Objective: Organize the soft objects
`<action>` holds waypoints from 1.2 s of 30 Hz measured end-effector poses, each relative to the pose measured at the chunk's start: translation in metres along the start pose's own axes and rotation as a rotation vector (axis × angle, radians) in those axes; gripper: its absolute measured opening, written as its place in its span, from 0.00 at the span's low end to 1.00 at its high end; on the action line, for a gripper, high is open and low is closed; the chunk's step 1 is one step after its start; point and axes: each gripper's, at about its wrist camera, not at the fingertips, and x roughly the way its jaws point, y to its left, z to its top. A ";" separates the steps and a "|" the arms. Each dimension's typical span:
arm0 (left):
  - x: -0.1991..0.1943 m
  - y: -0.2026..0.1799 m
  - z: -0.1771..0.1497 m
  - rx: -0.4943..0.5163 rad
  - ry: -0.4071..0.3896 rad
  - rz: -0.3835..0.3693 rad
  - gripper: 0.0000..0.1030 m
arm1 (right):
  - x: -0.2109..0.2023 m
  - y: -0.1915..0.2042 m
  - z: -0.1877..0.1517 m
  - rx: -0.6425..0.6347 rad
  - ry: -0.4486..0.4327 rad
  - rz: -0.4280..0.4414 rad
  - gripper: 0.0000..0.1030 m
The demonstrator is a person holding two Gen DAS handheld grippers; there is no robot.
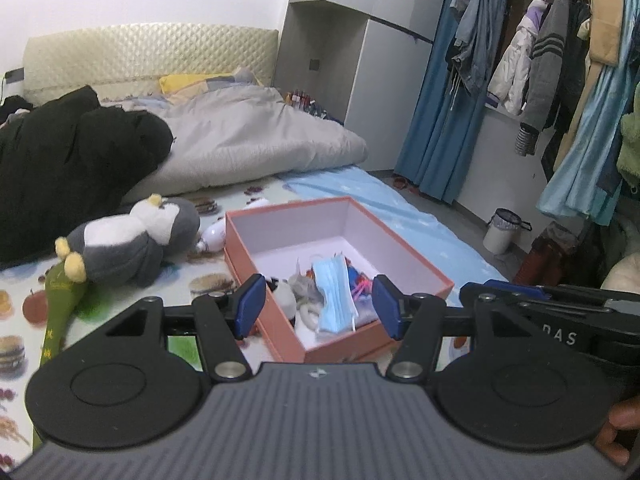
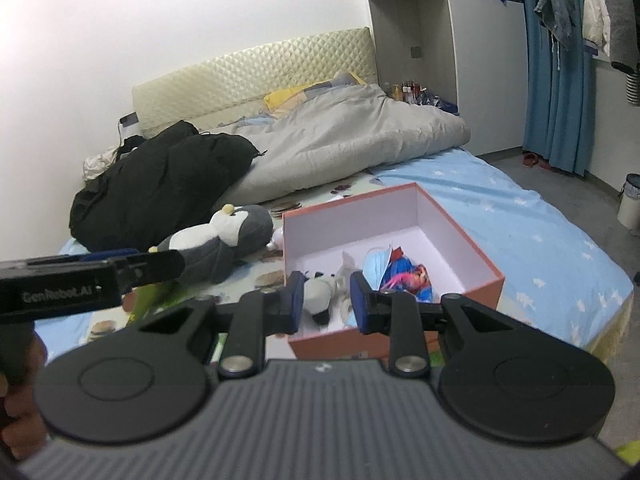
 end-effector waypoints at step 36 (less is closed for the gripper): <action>0.025 -0.010 -0.049 0.016 0.045 0.061 0.63 | -0.002 -0.034 -0.053 0.019 0.027 -0.023 0.41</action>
